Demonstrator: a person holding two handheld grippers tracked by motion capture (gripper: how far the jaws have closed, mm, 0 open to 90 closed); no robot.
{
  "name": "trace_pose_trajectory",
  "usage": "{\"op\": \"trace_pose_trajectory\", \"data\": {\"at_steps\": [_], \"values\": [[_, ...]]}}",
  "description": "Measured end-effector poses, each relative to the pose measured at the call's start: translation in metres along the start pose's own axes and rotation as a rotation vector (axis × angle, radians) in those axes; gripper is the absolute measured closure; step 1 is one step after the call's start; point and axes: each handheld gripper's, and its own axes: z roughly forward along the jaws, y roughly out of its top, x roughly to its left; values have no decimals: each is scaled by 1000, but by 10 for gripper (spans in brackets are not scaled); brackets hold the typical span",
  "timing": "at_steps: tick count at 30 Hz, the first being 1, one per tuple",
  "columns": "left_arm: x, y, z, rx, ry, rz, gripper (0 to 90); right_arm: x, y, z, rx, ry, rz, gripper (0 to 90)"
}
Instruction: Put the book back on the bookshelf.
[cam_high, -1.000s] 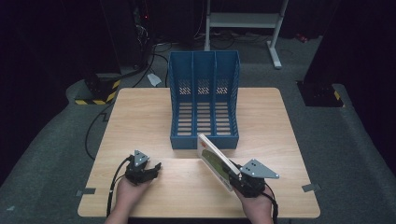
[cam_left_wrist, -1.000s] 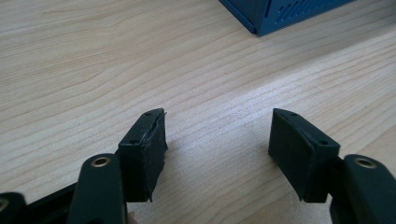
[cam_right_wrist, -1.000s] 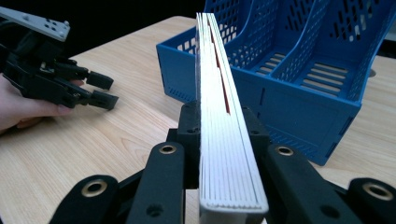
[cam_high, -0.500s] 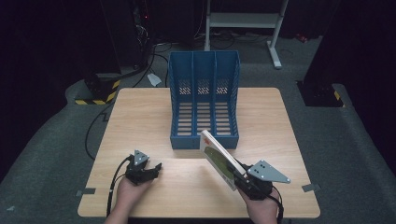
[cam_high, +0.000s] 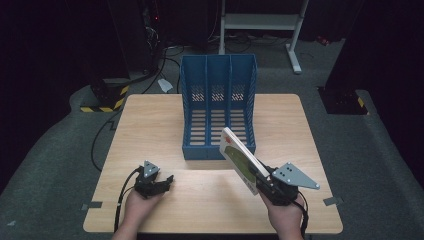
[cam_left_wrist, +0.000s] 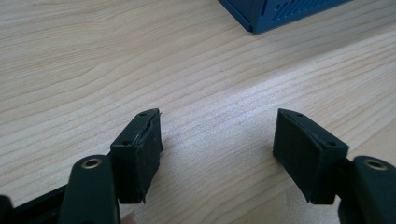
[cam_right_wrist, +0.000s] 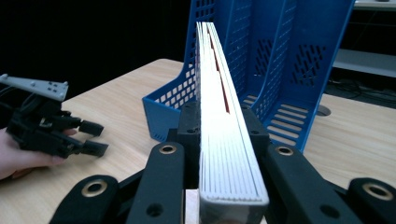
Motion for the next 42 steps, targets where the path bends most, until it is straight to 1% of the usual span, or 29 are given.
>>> {"op": "trace_pose_trajectory", "data": {"at_steps": [5, 8, 10, 11, 12, 15, 23, 24, 25, 27, 34, 37, 39, 42], "values": [[0, 0, 0, 0, 0, 0, 325, -6, 9, 4, -8, -35, 1, 756], [0, 0, 0, 0, 0, 0, 325, -9, 12, 6, -34, -63, 0, 756], [0, 0, 0, 0, 0, 0, 324, -11, 14, 7, -36, -69, -5, 756], [0, 0, 0, 0, 0, 0, 324, -12, 15, 8, -32, -74, 4, 756], [0, 0, 0, 0, 0, 0, 324, -15, 19, 12, -39, -93, 3, 756], [0, 0, 0, 0, 0, 0, 324, -19, 24, 16, -41, -107, 2, 756], [0, 0, 0, 0, 1, 1, 323, -31, 36, 41, -19, -165, 6, 756], [0, 0, 0, 0, 1, 1, 323, -31, 36, 41, -19, -165, 6, 756], [0, 0, 0, 0, 1, 0, 323, -32, 37, 46, -20, -172, 4, 756], [0, 0, 0, 1, 0, 0, 323, -37, 42, 57, -14, -188, 18, 756], [0, 0, 0, 1, 0, 2, 321, -44, 58, 79, 0, -231, 4, 756], [0, 0, 0, 1, 0, 3, 321, -46, 64, 85, -1, -264, 11, 756], [0, 0, 0, 1, -1, 3, 321, -48, 67, 90, 3, -286, 7, 756], [0, 0, 0, 1, -1, 1, 321, -53, 67, 100, 20, -303, 12, 756]]}}
